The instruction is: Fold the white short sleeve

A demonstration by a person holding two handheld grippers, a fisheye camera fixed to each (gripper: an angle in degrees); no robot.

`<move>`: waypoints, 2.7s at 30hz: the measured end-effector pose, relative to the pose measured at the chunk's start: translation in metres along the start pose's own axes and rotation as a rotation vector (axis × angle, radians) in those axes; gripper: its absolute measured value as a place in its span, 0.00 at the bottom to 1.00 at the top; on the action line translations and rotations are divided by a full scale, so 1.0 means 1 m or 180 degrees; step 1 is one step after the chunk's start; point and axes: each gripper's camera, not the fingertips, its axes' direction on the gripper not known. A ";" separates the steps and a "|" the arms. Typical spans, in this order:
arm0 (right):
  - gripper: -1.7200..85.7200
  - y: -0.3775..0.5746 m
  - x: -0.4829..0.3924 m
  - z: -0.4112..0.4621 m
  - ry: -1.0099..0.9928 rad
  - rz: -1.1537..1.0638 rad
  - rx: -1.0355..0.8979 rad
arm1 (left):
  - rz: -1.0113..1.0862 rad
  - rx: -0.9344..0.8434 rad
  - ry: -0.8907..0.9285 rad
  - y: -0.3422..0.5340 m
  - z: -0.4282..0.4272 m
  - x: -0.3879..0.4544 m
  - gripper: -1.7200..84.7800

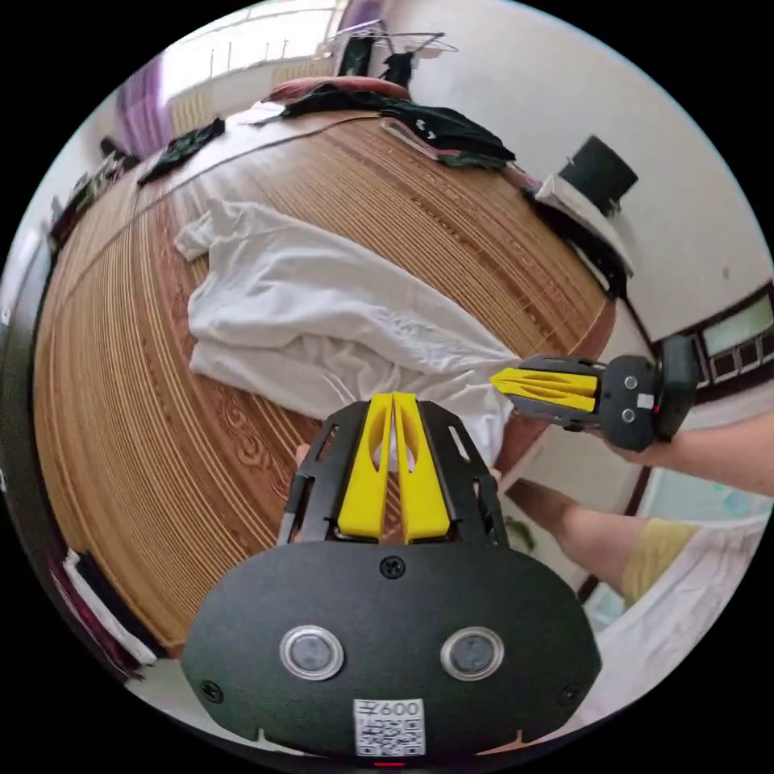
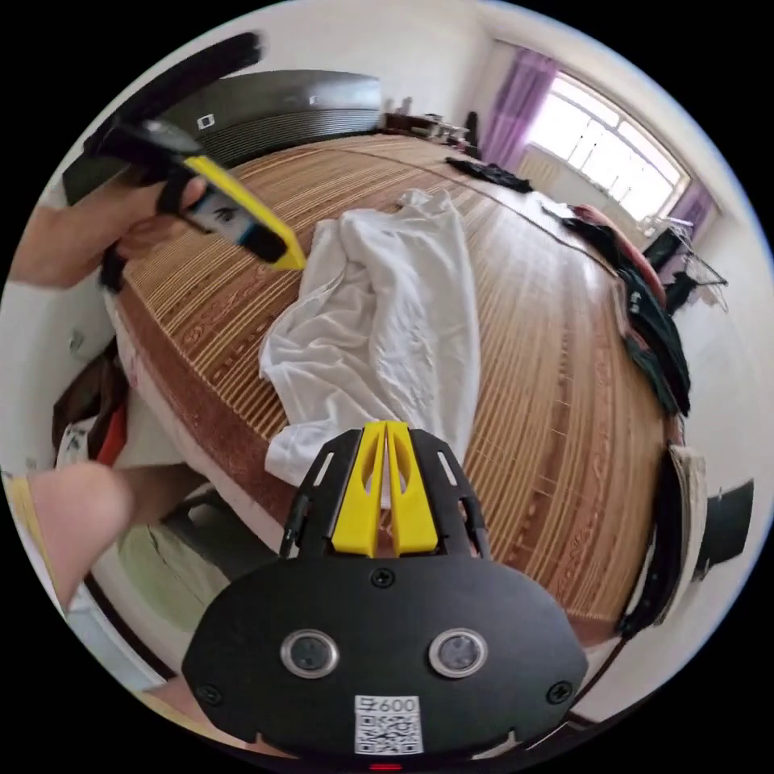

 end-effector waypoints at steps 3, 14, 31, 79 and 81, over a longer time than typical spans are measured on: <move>0.01 0.021 0.020 0.037 -0.0215 -0.0022 0.0169 | 0.1256 -0.0177 -0.0692 -0.004 0.076 0.031 0.02; 0.01 0.068 0.075 0.060 0.0030 0.0076 0.0674 | 0.1133 0.0790 -0.0816 0.132 0.158 -0.011 0.02; 0.01 0.121 0.197 0.096 -0.0566 0.0765 0.1120 | 0.1112 0.0947 -0.0808 0.177 0.197 -0.049 0.02; 0.01 0.096 0.120 0.240 0.0738 0.0152 0.0970 | -0.0091 0.0643 -0.1183 0.201 0.121 -0.104 0.08; 0.01 0.095 0.103 0.247 0.0961 0.0045 0.0955 | -0.0076 0.0654 -0.1148 0.203 0.117 -0.115 0.06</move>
